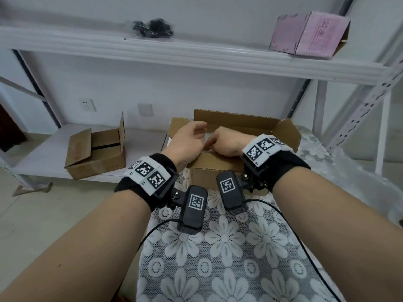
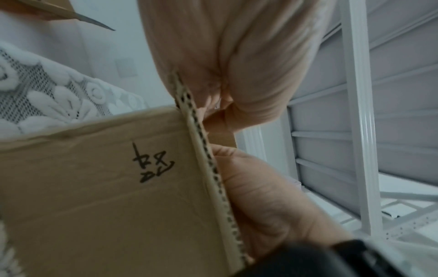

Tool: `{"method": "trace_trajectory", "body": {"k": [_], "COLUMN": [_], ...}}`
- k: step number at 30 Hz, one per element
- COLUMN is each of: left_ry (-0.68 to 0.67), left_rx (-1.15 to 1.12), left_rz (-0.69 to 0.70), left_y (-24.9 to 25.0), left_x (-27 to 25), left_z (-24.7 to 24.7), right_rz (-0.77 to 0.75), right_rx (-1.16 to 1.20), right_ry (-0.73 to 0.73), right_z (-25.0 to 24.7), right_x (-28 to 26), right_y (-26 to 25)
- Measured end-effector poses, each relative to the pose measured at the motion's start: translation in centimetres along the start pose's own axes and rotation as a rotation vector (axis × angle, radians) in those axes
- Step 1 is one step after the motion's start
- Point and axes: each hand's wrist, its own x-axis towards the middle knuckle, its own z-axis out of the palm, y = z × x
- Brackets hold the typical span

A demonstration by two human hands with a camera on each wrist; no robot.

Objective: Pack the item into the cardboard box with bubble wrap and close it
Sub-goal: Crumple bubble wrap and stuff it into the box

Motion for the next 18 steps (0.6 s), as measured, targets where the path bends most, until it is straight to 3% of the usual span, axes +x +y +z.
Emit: {"method": "trace_trajectory", "body": {"k": [3,5,10,15,18], "left_ry": [-0.034,-0.036,-0.052,-0.107,-0.162], "left_rx": [0.034,0.148,0.480,0.627,0.664], "left_rz": [0.014,0.027,0.058,0.024,0.036], "left_y": [0.1,0.2,1.0,2.3,2.6], "left_x": [-0.3,-0.3,-0.4,-1.1,-1.4], "left_z": [0.2,0.4,1.2,1.7,2.0], "right_rz": [0.013,0.016,-0.001,-0.022,-0.013], "right_rx": [-0.085,-0.068,0.143,0.108,0.141], "right_ry": [-0.051,-0.011,0.347,0.026,0.005], "right_z": [0.2,0.2,-0.1,0.4,0.3], "right_x": [-0.1,-0.5,-2.3,-3.3,-3.3], "right_y": [-0.4,-0.2,0.5,0.6,1.1]}}
